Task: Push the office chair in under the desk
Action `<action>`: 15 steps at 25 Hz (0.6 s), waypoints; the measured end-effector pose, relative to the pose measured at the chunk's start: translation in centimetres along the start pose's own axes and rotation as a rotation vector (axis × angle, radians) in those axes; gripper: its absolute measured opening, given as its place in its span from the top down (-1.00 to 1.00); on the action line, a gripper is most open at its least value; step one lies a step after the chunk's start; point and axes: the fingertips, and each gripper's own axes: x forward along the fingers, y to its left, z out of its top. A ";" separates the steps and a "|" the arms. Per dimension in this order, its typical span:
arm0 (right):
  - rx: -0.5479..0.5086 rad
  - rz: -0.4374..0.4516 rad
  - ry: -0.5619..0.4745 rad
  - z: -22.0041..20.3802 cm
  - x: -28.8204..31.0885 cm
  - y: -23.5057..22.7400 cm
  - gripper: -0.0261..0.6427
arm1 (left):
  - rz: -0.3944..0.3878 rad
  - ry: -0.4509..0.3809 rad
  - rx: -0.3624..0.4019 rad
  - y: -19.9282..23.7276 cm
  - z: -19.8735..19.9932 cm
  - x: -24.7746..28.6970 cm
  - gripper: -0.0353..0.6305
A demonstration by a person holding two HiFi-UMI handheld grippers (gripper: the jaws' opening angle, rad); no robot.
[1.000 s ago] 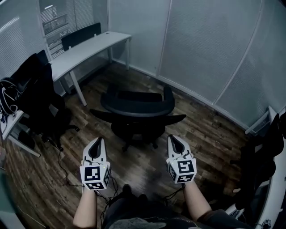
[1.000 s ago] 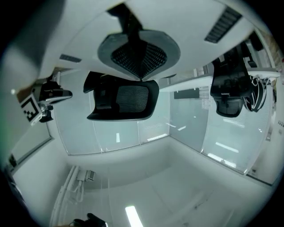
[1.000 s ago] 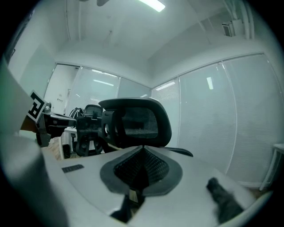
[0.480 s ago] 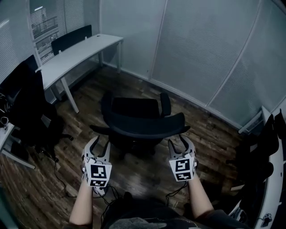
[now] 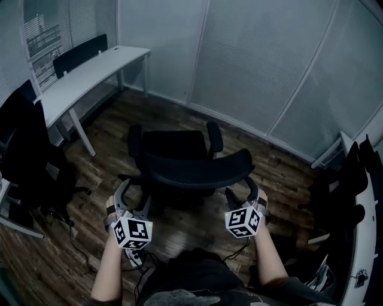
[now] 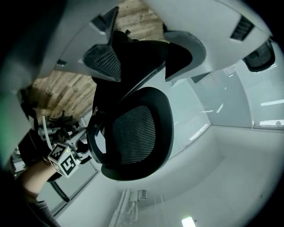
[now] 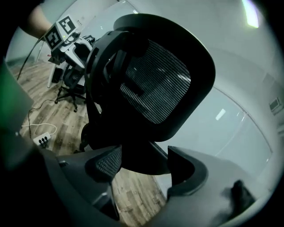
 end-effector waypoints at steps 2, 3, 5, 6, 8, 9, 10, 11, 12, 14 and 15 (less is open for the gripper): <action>-0.026 -0.016 0.028 -0.5 0.5 -0.5 0.02 | -0.007 0.027 0.065 -0.2 -0.3 0.6 -0.03; -0.040 -0.024 0.042 -0.7 0.9 -0.8 0.02 | -0.014 0.042 0.101 -0.3 -0.4 1.0 -0.05; -0.076 -0.045 0.064 -0.9 1.7 -1.5 0.01 | -0.031 0.064 0.152 -0.6 -0.5 1.7 -0.05; -0.095 -0.057 0.071 -0.9 2.1 -1.8 0.01 | -0.037 0.072 0.162 -0.7 -0.6 2.1 -0.05; -0.134 -0.067 0.078 -0.9 2.9 -2.2 0.01 | -0.037 0.098 0.178 -0.8 -0.8 2.7 -0.05; -0.155 -0.065 0.081 -0.9 3.3 -2.2 0.01 | -0.029 0.111 0.188 -0.7 -1.0 3.1 -0.05; -0.178 -0.062 0.082 -0.9 3.6 -2.2 0.01 | -0.017 0.119 0.198 -0.5 -1.0 3.4 -0.05; -0.200 -0.059 0.082 -0.9 4.0 -2.0 0.02 | -0.005 0.122 0.206 -0.3 -1.0 3.7 -0.05; -0.217 -0.057 0.080 -0.9 4.3 -1.9 0.02 | 0.002 0.122 0.214 -0.1 -1.0 4.0 -0.05; -0.226 -0.060 0.072 -0.6 5.0 -1.7 0.02 | -0.003 0.121 0.228 0.0 -1.1 4.4 -0.05; -0.220 -0.064 0.068 -0.5 5.3 -1.6 0.02 | -0.006 0.118 0.233 0.0 -1.1 4.6 -0.05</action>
